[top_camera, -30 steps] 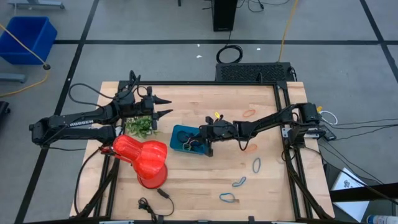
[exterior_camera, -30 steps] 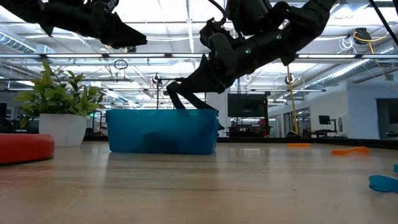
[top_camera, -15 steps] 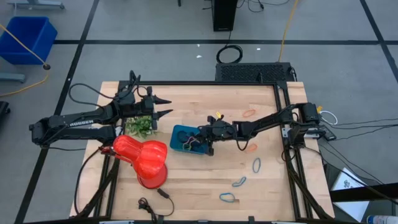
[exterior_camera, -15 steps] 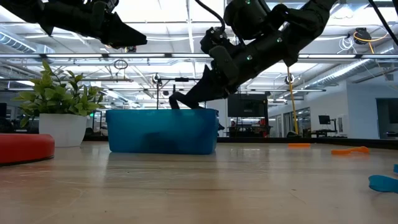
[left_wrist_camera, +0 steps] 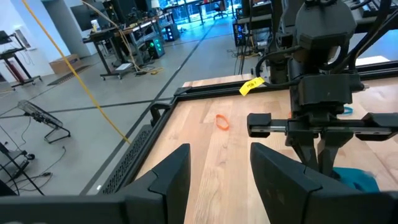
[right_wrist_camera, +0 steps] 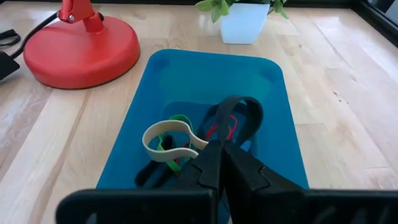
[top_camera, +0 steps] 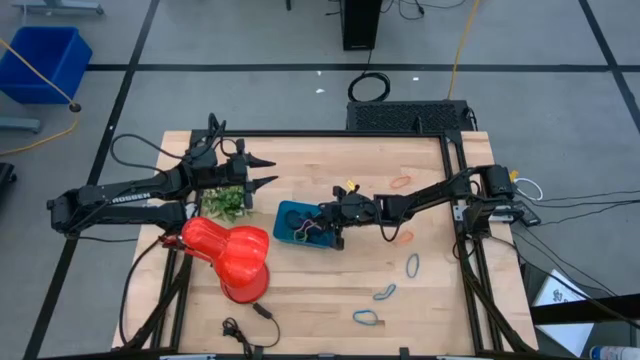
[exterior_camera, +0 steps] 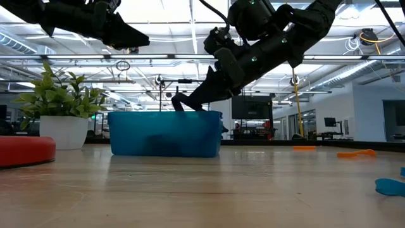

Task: Pick and place rubber bands into bin
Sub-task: Put the black rubber band into the blue bin, then put the orange rubber band into the blue bin

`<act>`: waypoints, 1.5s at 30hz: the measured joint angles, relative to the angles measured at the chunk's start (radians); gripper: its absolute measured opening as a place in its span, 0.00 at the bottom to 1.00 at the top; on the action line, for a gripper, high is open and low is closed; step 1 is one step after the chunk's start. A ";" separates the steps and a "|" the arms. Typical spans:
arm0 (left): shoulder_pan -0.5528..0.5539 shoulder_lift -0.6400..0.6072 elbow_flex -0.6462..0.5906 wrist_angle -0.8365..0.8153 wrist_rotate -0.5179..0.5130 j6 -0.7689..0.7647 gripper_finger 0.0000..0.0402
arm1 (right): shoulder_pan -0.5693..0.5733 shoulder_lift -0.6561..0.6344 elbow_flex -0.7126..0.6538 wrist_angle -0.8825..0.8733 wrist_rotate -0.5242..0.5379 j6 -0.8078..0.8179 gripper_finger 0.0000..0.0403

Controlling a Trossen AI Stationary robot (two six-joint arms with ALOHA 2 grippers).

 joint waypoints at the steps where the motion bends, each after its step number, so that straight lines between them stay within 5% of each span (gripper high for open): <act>1: 0.000 0.000 0.000 0.000 0.000 0.000 0.44 | 0.000 0.000 0.000 0.000 0.000 0.004 0.01; 18: 0.000 0.000 0.000 0.000 0.000 0.000 0.44 | 0.000 0.000 0.000 -0.008 -0.004 0.005 0.02; 34: 0.000 0.000 0.000 0.000 0.000 0.001 0.44 | 0.000 0.000 0.000 -0.008 -0.003 0.008 0.29; 45: 0.000 0.000 0.000 0.000 0.000 0.001 0.44 | -0.001 -0.072 -0.001 -0.108 -0.001 -0.023 0.31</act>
